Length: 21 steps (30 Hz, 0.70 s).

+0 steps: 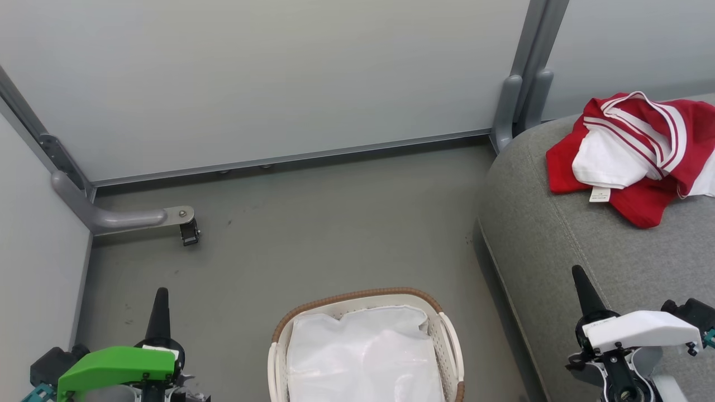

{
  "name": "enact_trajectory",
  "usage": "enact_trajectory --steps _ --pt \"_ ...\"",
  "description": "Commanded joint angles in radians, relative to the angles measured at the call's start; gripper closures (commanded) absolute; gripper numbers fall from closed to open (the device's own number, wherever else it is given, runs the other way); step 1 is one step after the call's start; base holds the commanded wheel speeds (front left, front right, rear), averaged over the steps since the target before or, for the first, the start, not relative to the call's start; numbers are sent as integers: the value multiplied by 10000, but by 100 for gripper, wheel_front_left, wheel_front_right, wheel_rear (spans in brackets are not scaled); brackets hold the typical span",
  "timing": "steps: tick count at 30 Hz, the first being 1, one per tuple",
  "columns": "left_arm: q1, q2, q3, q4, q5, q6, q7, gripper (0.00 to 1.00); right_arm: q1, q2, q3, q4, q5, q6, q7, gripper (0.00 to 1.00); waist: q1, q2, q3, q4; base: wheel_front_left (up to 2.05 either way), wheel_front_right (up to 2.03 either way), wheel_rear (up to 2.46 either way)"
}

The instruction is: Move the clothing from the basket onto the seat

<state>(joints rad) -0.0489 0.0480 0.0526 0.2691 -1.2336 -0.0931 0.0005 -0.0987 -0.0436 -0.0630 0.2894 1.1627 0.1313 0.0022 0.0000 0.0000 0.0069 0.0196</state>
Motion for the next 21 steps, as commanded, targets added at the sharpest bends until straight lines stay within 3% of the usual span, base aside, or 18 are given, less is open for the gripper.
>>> enact_trajectory --steps 1,21 --pt "-263 30 63 -102 -227 -76 75 100 -148 -59 -69 -139 276 -5 72 100 0 0 -1 -5 0 0 0" --pt "-440 33 316 -173 -1773 -226 533 100 -142 -74 -266 -282 2088 -6 533 100 0 0 -15 -76 0 0 0"
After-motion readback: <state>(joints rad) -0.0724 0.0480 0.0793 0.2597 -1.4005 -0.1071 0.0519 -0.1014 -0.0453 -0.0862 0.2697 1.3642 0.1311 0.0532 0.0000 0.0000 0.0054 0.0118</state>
